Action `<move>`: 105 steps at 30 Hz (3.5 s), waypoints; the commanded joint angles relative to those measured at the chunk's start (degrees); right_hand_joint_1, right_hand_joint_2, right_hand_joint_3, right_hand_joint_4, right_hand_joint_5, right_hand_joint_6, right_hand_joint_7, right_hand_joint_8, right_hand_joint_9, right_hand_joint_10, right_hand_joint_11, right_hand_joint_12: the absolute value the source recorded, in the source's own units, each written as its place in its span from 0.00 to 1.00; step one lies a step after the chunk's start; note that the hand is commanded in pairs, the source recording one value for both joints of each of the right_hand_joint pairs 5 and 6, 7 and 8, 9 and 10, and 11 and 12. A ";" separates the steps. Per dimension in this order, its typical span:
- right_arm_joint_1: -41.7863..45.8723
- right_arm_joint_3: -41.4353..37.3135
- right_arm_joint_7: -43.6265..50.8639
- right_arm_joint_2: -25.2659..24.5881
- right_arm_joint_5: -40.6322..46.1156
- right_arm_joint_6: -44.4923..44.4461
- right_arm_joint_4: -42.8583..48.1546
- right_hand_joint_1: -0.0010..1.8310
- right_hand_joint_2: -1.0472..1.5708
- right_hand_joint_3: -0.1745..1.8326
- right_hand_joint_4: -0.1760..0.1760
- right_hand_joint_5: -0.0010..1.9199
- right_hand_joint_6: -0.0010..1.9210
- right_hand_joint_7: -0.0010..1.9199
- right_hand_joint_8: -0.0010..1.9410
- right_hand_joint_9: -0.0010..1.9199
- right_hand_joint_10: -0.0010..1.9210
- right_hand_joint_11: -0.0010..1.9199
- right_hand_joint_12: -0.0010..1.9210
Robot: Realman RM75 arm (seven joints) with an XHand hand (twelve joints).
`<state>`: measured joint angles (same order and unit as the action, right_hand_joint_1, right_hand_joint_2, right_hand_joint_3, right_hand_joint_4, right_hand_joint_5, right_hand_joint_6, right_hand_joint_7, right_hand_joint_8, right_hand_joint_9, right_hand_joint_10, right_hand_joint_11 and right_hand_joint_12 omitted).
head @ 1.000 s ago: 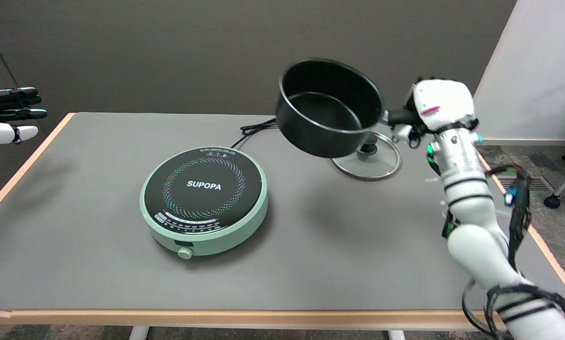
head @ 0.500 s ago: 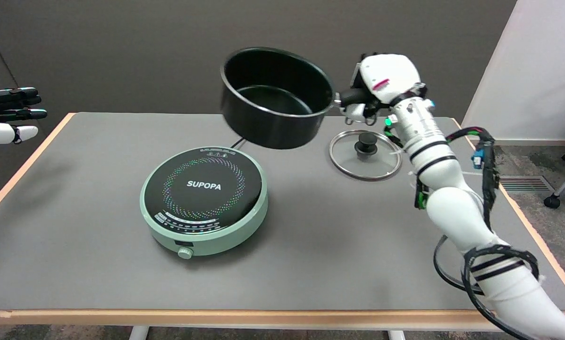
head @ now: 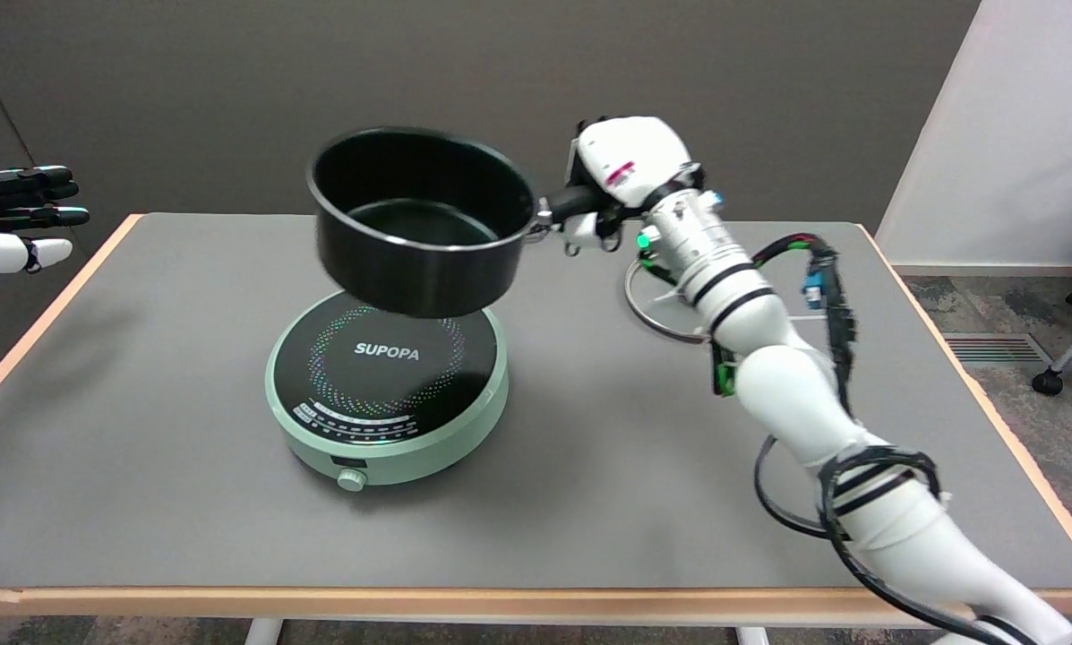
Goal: Place the pot onto the induction cooker.
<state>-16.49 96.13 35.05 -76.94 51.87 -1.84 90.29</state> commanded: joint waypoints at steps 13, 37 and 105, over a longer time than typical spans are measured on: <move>-5.70 9.97 0.21 -13.64 -24.41 -9.82 -16.94 0.53 0.87 0.43 0.30 0.95 0.95 0.95 0.94 0.95 0.95 0.95 0.95; -0.81 9.68 -0.19 -10.69 -25.39 -15.08 -18.00 0.53 0.86 0.46 0.32 0.96 0.96 0.96 0.95 0.96 0.96 0.96 0.96; -1.50 8.61 0.37 -9.73 -23.71 -14.20 -17.82 0.55 0.29 0.99 0.55 0.41 0.41 0.41 0.41 0.41 0.41 0.41 0.41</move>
<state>-19.77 105.05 35.08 -87.72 28.65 -16.36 68.79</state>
